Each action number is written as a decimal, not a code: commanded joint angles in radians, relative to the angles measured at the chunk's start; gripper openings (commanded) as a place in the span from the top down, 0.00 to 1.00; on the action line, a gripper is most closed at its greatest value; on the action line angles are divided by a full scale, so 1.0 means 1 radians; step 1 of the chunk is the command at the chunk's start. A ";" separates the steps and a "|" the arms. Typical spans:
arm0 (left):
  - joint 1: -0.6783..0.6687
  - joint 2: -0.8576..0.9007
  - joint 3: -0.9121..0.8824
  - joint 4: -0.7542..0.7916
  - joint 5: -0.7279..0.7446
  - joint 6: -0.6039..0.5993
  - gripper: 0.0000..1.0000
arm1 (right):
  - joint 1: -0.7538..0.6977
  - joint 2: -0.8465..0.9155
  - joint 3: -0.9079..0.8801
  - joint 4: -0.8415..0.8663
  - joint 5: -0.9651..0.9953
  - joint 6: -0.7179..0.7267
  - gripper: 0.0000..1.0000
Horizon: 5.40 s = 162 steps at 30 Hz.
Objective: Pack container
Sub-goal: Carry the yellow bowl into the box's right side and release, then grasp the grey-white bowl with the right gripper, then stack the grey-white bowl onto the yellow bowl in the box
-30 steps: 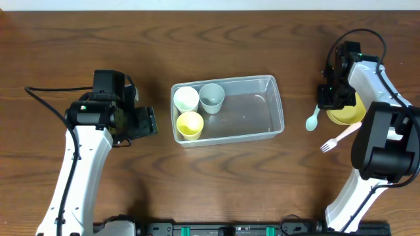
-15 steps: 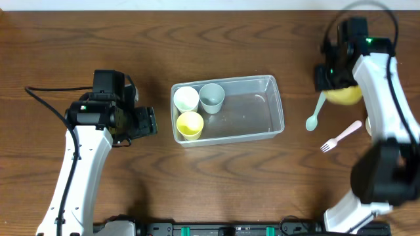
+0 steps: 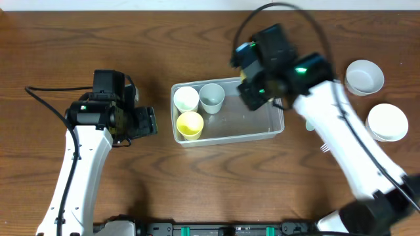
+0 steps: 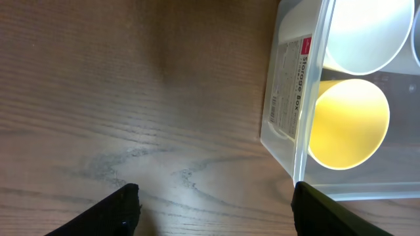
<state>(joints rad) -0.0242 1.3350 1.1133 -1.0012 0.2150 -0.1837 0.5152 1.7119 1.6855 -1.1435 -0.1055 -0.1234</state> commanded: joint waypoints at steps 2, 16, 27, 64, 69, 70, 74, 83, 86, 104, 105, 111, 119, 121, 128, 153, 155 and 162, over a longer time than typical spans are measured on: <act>0.000 -0.009 -0.002 -0.003 0.009 0.006 0.25 | 0.014 0.112 -0.015 0.007 0.004 0.007 0.99; 0.000 -0.009 -0.002 -0.002 0.009 0.006 0.25 | -0.020 0.347 -0.015 0.079 0.032 0.007 0.96; 0.000 -0.009 -0.002 -0.003 0.009 0.006 0.25 | -0.072 0.307 0.016 0.040 0.050 0.025 0.61; 0.000 -0.009 -0.002 -0.003 0.009 0.010 0.25 | -0.809 0.501 0.055 0.244 0.094 0.069 0.13; 0.000 -0.009 -0.002 -0.006 0.010 0.010 0.25 | -0.809 0.512 0.053 0.240 0.093 0.063 0.37; 0.000 -0.009 -0.002 -0.008 0.009 0.010 0.25 | -0.809 0.512 0.053 0.239 0.093 0.063 0.45; 0.000 -0.009 -0.002 -0.011 0.010 0.010 0.25 | -0.809 0.512 0.053 0.229 0.093 0.063 0.64; 0.000 -0.009 -0.002 -0.011 0.010 0.010 0.25 | -0.807 0.512 0.053 0.221 0.093 0.063 0.86; 0.000 -0.009 -0.002 -0.011 0.009 0.010 0.25 | -0.802 0.512 0.053 0.221 0.093 0.063 0.90; 0.000 -0.009 -0.002 -0.011 0.010 0.010 0.25 | -0.696 0.315 0.169 0.110 0.057 0.038 0.99; 0.000 -0.009 -0.002 -0.011 0.009 0.010 0.25 | -0.680 0.286 0.180 0.094 0.039 0.033 0.99; 0.000 -0.009 -0.002 -0.011 0.010 0.010 0.25 | -0.503 0.060 0.194 0.006 -0.015 -0.005 0.99; 0.000 -0.009 -0.002 -0.011 0.009 0.010 0.25 | -0.192 0.003 0.166 -0.080 -0.011 -0.005 0.99; 0.000 -0.009 -0.002 -0.011 0.009 0.010 0.25 | -0.136 0.017 0.135 -0.075 -0.011 -0.001 0.99; 0.000 -0.009 -0.002 -0.014 0.010 0.010 0.25 | -0.046 0.075 -0.006 0.015 -0.004 0.025 0.99; 0.000 -0.009 -0.002 -0.014 0.009 0.010 0.25 | -0.131 0.046 -0.063 0.081 0.302 0.322 0.73; 0.000 -0.009 -0.002 -0.014 0.009 0.010 0.25 | -0.199 0.016 -0.063 0.080 0.293 0.384 0.75; 0.000 -0.009 -0.002 -0.014 0.009 0.010 0.25 | -0.417 0.040 -0.095 -0.005 0.109 0.398 0.79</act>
<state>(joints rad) -0.0242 1.3350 1.1130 -1.0134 0.2157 -0.1833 0.1326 1.7340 1.6157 -1.1320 0.0814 0.2256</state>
